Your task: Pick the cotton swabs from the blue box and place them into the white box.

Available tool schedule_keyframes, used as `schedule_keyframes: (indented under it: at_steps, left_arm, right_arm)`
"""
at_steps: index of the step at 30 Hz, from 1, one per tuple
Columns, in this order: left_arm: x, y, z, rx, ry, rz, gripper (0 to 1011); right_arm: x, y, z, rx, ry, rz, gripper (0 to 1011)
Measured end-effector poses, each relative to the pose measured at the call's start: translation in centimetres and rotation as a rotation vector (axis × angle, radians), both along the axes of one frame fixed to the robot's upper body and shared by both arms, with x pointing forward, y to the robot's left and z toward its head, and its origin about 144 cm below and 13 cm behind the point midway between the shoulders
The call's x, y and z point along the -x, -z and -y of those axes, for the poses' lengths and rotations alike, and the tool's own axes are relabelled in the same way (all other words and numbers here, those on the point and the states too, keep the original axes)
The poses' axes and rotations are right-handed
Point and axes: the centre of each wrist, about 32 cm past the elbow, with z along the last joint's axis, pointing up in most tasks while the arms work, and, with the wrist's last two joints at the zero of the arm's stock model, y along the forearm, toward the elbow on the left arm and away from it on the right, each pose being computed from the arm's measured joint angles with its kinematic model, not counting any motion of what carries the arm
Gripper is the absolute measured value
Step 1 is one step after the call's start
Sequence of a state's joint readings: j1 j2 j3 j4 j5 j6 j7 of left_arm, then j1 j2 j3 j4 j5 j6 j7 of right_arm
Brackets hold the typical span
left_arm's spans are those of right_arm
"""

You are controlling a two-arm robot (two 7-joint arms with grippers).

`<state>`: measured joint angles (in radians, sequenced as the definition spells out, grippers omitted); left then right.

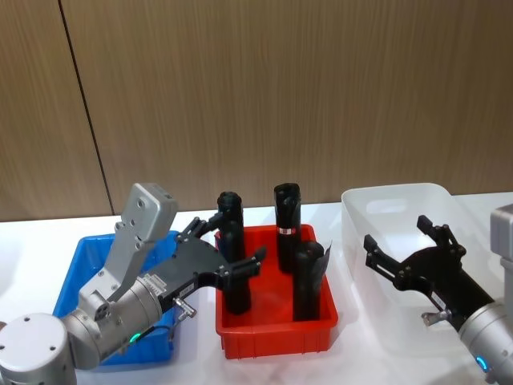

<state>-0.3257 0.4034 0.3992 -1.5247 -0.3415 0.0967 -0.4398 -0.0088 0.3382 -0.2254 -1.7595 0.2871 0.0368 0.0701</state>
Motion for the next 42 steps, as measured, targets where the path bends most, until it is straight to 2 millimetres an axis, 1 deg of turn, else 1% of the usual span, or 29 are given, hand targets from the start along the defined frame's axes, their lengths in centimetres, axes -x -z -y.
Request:
schedule_keyframes:
  at_steps: [31,42]
  left_arm:
    - [3.1,1.1,3.3,-0.012,-0.295,0.16,1004]
    - [3.4,1.2,3.5,-0.01,-0.318,0.173,1004]
  right_arm:
    - [0.2,0.0,-0.1,-0.003,0.0,0.003,1002]
    - [0.2,0.0,-0.1,-0.004,0.001,0.003,1002]
